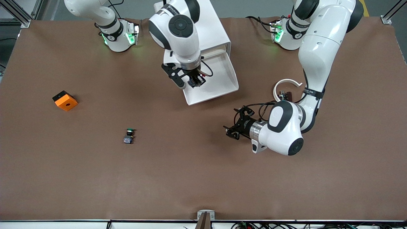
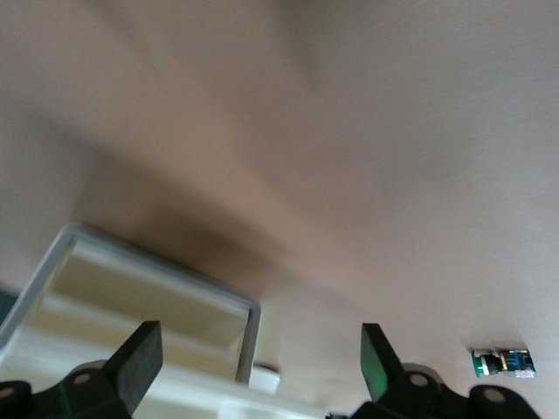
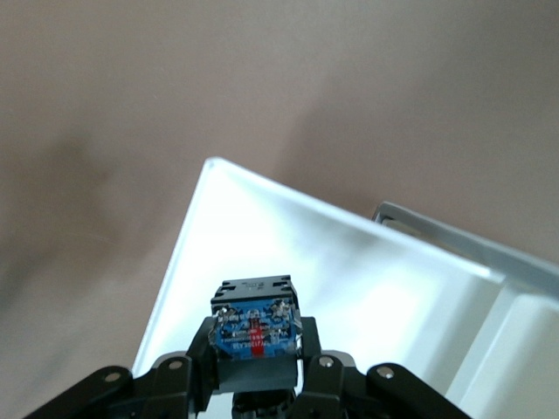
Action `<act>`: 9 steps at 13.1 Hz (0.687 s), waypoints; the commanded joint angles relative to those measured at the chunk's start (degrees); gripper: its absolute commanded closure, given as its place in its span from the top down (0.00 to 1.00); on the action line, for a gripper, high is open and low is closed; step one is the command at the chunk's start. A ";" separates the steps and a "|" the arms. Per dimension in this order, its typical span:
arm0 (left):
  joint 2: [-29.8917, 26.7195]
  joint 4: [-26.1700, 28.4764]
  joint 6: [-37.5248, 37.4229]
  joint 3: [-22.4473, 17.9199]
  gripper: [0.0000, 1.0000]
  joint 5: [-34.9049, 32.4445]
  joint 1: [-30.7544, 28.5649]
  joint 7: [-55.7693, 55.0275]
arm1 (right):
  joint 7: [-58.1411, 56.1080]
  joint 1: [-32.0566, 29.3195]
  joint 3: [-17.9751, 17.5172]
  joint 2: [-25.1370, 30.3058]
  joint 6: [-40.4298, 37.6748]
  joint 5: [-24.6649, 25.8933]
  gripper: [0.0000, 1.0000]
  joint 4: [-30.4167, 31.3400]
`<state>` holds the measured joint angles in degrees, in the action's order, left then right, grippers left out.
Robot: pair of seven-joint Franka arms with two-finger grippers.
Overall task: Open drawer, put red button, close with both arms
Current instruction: 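Lift the red button with the right gripper and carry it over the drawer, then lower the red button into the drawer and open the right gripper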
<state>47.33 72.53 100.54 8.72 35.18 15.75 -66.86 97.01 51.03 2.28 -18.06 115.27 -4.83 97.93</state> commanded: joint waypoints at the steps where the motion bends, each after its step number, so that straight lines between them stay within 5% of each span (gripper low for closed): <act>1: -2.06 1.21 5.96 -0.63 1.00 -5.72 1.65 7.33 | 4.50 3.27 0.89 -2.68 2.84 1.92 0.00 -0.37; 7: -3.90 1.83 14.42 -1.33 1.00 -16.11 4.72 11.58 | 8.73 5.22 0.89 -5.41 6.80 4.47 0.00 -0.63; 8: -4.69 2.00 14.42 -4.38 1.00 -16.72 6.90 11.49 | 8.73 5.31 0.89 -5.59 6.81 5.08 0.34 -0.63; 9: -5.57 2.44 14.42 -7.54 1.00 -18.64 9.71 11.57 | 8.73 5.74 0.89 -5.94 6.81 6.92 0.92 -0.63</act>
<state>45.00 72.55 114.28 6.51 18.97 21.06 -55.90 104.27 55.48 2.43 -23.20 121.98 -0.46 98.04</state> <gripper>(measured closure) 0.000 0.595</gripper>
